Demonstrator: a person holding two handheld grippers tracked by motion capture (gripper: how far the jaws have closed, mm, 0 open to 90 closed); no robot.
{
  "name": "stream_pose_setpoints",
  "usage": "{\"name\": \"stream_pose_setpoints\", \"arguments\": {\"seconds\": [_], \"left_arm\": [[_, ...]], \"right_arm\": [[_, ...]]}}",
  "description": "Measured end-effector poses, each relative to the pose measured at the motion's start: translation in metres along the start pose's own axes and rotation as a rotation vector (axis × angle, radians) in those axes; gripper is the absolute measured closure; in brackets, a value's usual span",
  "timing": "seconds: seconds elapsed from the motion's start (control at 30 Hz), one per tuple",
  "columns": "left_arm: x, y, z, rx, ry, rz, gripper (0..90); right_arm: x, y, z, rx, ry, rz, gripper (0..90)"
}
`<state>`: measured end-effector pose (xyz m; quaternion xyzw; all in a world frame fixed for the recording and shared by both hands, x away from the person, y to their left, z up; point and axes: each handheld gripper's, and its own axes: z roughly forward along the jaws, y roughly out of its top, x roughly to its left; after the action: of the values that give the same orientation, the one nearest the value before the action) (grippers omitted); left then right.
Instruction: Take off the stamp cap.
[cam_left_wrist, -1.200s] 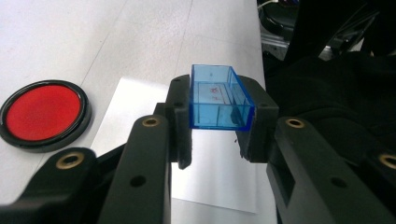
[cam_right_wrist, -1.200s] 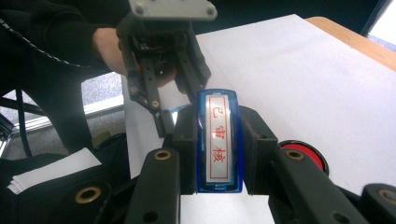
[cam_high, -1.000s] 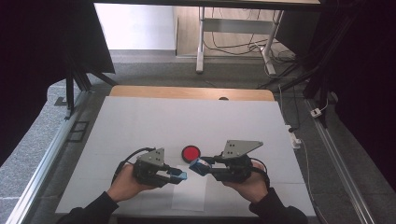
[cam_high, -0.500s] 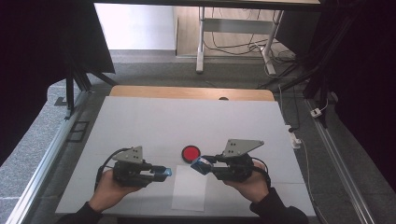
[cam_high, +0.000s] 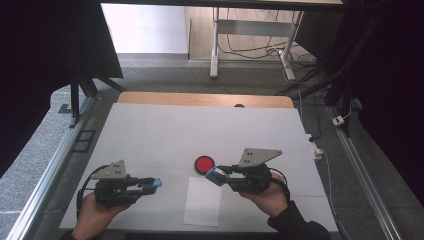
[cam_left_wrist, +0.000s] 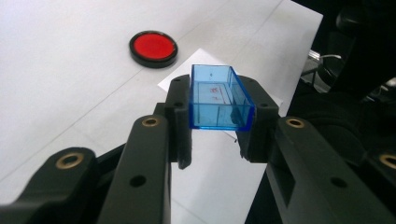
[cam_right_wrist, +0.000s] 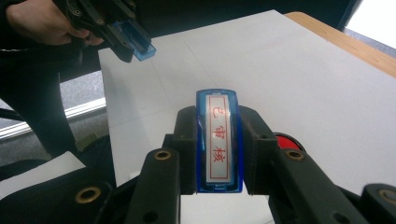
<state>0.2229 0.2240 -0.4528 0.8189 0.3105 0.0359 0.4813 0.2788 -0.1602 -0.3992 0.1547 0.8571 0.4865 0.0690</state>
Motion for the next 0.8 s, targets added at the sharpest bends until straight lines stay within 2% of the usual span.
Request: {"name": "stream_pose_setpoints", "arguments": {"seconds": [0.17,0.43,0.57,0.8], "left_arm": [[0.001,-0.009,-0.01,-0.012,0.016,-0.03,68.3],[-0.002,-0.025,-0.023,-0.005,0.079,-0.067,68.3],[-0.002,-0.033,-0.028,0.012,0.122,-0.078,68.3],[-0.004,-0.042,-0.031,0.04,0.155,-0.106,68.2]], "right_arm": [[-0.002,-0.001,-0.001,0.007,-0.012,0.001,71.7],[-0.004,-0.002,0.0,0.013,-0.025,0.007,71.7],[-0.004,-0.003,0.0,0.019,-0.031,0.006,71.7],[-0.005,-0.004,0.001,0.02,-0.036,0.012,71.7]]}}
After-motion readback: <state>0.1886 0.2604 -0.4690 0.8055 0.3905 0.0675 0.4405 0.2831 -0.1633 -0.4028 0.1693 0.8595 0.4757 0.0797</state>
